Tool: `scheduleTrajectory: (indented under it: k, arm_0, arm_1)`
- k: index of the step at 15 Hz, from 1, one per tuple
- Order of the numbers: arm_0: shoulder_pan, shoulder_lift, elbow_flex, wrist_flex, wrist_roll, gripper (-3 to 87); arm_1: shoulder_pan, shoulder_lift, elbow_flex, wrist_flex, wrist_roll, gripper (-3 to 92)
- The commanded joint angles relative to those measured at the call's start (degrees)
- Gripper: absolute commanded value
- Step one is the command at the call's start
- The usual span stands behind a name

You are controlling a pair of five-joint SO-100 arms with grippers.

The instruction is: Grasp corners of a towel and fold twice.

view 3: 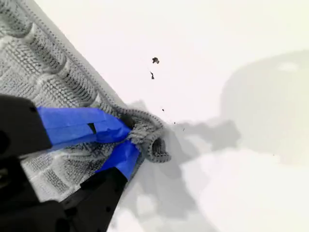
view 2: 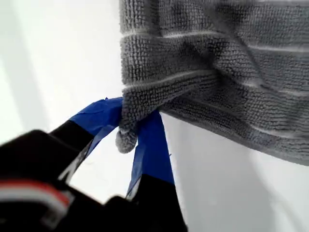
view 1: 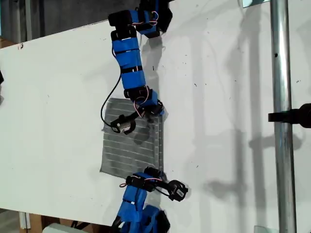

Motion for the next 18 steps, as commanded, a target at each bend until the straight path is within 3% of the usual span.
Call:
scheduleTrajectory:
  k: [1, 5, 9, 11, 14, 16, 18]
  arm_0:
    - [2.37, 7.29, -0.35, -0.09, 0.09, -2.9]
    - [8.61, 21.36, -5.1, 1.41, 4.48, -2.9]
    - [13.89, 34.1, -6.5, -0.44, 12.39, -2.9]
    - [2.29, 42.71, -2.64, 3.78, 11.25, -2.9]
    - [-20.04, 36.56, -2.02, 3.69, 23.38, -2.9]
    - [-27.16, 26.02, -9.05, 3.69, 30.15, -2.9]
    - [-31.73, 23.73, -12.22, -1.05, 36.04, -2.9]
  arm_1:
    - [-0.44, 5.36, -0.26, 0.79, 0.44, -0.1]
    - [-2.55, 9.32, 0.53, 3.52, 0.35, -0.1]
    - [-11.43, 11.51, -4.66, 5.98, -2.2, -0.1]
    - [-3.87, 17.23, 0.88, 6.24, 3.6, -0.1]
    - [11.16, 21.01, 4.66, 6.42, -0.09, -0.1]
    - [20.04, 20.39, 4.75, 4.66, -4.57, -0.1]
    - [26.72, 18.98, 4.39, 2.2, -9.14, -0.1]
